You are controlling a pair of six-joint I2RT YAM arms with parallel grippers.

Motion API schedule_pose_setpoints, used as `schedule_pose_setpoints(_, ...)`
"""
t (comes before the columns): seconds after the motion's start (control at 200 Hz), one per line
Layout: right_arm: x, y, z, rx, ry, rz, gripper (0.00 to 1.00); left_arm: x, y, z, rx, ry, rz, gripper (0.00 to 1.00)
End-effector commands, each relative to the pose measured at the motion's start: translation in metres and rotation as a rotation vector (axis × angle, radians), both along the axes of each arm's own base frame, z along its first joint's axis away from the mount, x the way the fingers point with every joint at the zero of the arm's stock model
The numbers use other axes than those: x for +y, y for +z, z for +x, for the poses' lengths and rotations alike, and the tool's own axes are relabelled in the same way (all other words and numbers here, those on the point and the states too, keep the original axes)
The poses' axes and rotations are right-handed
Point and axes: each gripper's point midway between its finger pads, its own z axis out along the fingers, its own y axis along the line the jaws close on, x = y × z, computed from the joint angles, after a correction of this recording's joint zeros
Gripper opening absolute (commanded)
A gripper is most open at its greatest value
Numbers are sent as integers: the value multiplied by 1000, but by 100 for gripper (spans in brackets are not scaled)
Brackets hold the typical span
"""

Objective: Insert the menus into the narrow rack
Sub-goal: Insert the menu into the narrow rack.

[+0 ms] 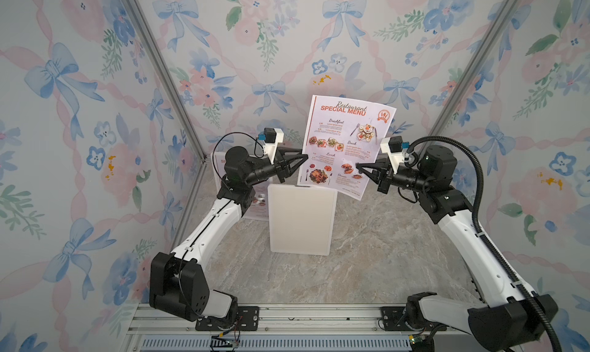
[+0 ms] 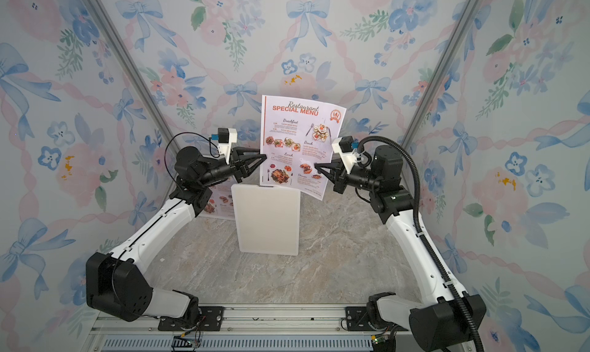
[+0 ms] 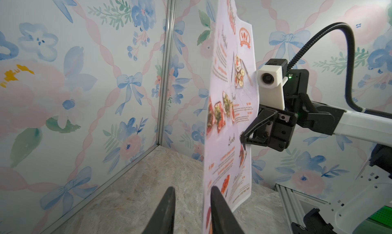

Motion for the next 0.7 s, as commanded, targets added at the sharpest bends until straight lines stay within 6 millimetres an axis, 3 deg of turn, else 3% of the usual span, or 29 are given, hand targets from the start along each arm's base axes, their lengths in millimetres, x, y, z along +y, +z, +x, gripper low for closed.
schedule_pose_setpoints(0.0,6,6,-2,-14,22,0,10,-2,1,-10,-13,-39,4,22)
schedule_pose_setpoints(0.125,6,7,-2,-19,21,-3,19,-2,3,-10,-18,-36,3,11)
schedule_pose_setpoints(0.235,6,8,-2,-18,21,-6,20,-2,3,-9,-21,-31,2,0)
schedule_pose_setpoints(0.695,6,11,-1,-17,20,-8,18,6,-2,-8,-27,13,7,0)
